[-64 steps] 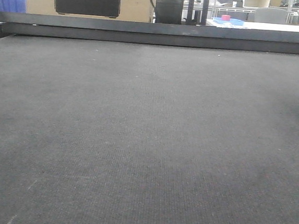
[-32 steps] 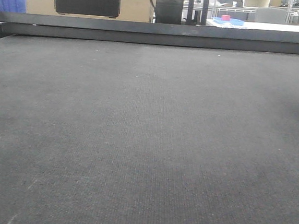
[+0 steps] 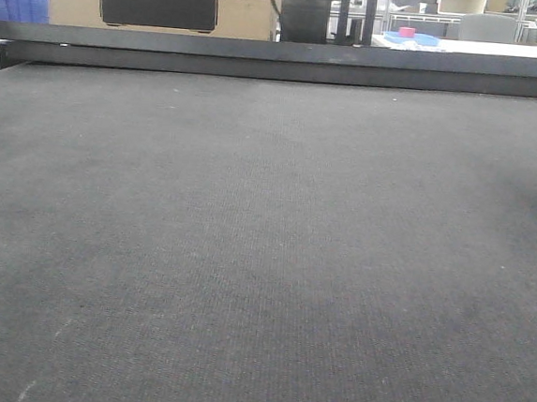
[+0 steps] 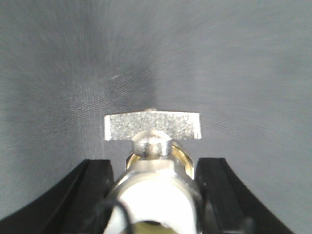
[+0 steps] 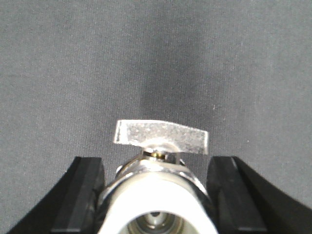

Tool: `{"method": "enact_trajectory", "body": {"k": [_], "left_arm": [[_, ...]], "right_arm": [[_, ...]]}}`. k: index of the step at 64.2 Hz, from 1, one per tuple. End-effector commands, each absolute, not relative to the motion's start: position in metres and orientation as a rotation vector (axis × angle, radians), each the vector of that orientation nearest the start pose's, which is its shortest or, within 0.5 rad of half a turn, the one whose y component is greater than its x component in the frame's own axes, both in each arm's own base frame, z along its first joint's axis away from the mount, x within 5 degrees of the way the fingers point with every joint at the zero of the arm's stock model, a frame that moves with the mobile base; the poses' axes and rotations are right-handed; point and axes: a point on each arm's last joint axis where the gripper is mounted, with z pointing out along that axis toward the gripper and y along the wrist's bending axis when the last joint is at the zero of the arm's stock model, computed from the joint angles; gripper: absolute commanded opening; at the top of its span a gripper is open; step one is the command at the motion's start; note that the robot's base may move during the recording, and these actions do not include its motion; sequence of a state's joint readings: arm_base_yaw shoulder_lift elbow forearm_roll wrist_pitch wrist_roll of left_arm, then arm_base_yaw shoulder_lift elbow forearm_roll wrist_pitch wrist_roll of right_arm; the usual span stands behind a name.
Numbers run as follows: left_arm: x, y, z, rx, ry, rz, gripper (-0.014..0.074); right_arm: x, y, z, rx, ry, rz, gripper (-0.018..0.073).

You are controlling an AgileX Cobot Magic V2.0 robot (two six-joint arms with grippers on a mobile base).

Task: Place valve from conveyor to right shelf box
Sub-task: 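Lift both held valves up off the conveyor belt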

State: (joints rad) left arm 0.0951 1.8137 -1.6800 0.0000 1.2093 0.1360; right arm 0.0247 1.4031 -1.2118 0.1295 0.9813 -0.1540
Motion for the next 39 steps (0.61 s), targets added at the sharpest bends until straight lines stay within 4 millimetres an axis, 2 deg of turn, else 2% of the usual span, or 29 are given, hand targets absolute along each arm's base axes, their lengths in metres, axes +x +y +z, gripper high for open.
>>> {"method": "enact_trajectory", "body": {"k": [1, 7, 19, 26, 39], "left_arm": [[0.364, 0.024, 0.346, 0.057, 2.745, 0.042, -0.0111], [0.347, 0.018, 0.366, 0.042, 2.688, 0.001, -0.0111], [0.312, 0.014, 0.383, 0.039, 2.621, -0.005, -0.0111], [0.287, 0.013, 0.387, 0.039, 2.600, -0.002, -0.0111], [0.240, 0.010, 0.417, 0.038, 2.446, 0.012, -0.0111]], "right_arm": [[0.281, 0.016, 0.332, -0.174, 2.568, 0.112, -0.0153], [0.274, 0.016, 0.331, -0.169, 2.544, 0.108, -0.0153], [0.260, 0.015, 0.332, -0.165, 2.513, 0.104, -0.0153], [0.251, 0.015, 0.343, -0.165, 2.466, 0.100, -0.0153], [0.226, 0.014, 0.378, -0.161, 2.308, 0.087, -0.0153]]}}
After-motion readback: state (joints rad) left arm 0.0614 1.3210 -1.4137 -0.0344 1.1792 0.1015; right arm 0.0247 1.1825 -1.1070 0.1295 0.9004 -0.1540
